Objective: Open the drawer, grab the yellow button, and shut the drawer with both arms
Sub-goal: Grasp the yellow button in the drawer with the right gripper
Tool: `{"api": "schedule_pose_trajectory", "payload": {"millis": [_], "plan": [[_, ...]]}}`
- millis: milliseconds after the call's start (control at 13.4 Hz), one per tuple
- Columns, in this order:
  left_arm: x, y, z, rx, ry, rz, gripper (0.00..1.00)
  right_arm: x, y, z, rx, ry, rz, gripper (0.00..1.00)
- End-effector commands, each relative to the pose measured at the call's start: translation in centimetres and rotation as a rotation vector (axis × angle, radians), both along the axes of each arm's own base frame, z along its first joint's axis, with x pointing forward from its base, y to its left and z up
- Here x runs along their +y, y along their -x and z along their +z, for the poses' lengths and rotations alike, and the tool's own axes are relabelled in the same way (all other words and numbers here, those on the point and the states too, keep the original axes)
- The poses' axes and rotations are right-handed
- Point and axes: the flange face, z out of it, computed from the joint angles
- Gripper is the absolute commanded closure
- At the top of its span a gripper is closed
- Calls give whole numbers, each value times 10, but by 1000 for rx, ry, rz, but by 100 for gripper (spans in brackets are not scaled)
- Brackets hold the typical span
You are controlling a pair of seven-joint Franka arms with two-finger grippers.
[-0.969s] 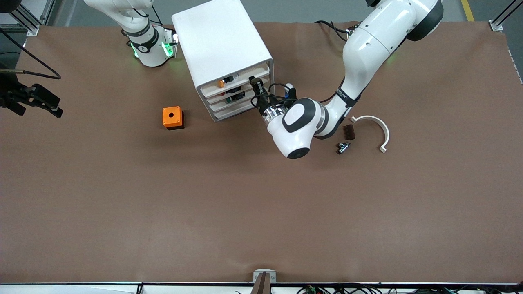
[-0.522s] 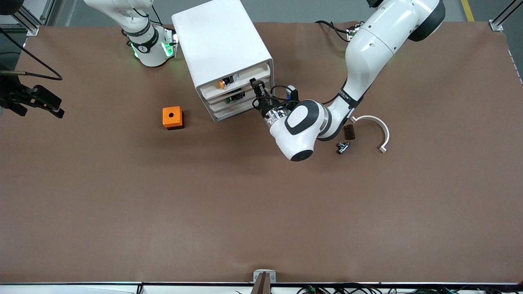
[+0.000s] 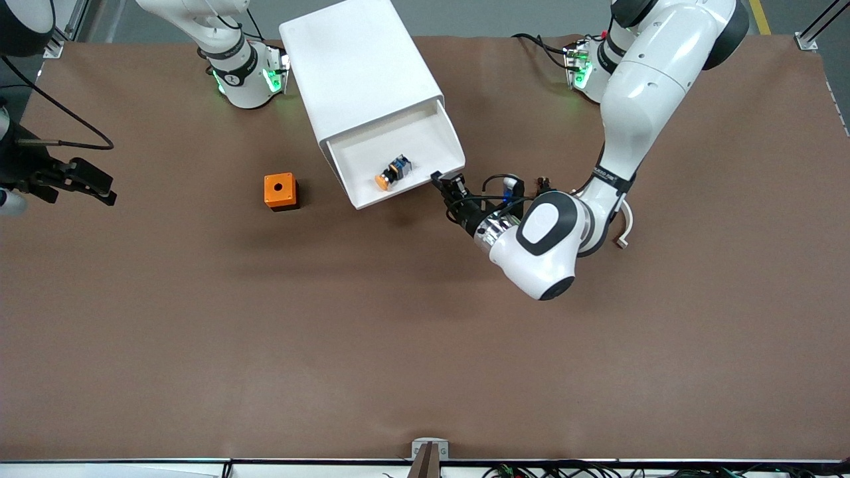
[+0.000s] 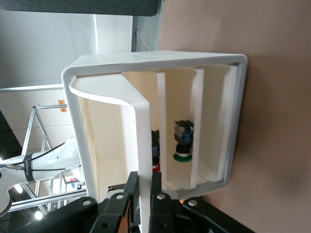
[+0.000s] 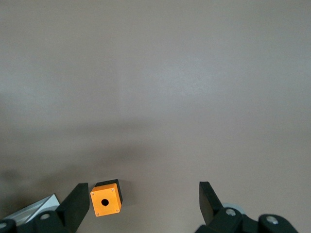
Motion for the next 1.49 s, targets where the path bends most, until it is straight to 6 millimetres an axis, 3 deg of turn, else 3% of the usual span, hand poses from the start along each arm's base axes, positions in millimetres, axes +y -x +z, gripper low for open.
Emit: {"api": "schedule_pose_trajectory", "payload": {"millis": [0,149,298,373,596,894,1043,1267,1416], "plan": [[1,-13,4,-70,47,23,95,14,-5,-8,8,2,9,0],[0,-14,3,-82,55,25,66,34,-9,-15,12,0,-57,0],[1,-14,4,-82,54,27,8,64,-12,-27,31,-1,-123,0],[2,-15,4,-87,55,26,1,80,-12,-32,38,0,-161,0],[23,-30,9,-144,81,37,1,132,-7,-41,50,-28,-275,0],[72,-67,26,-232,115,94,1,189,8,-53,109,-83,-459,0],[101,-83,24,-286,128,110,1,229,18,-62,115,-75,-546,0],[133,-96,23,-404,141,75,1,281,32,-80,114,-78,-631,0],[140,-95,17,-464,132,0,1,312,44,-92,106,-85,-662,0]]}}
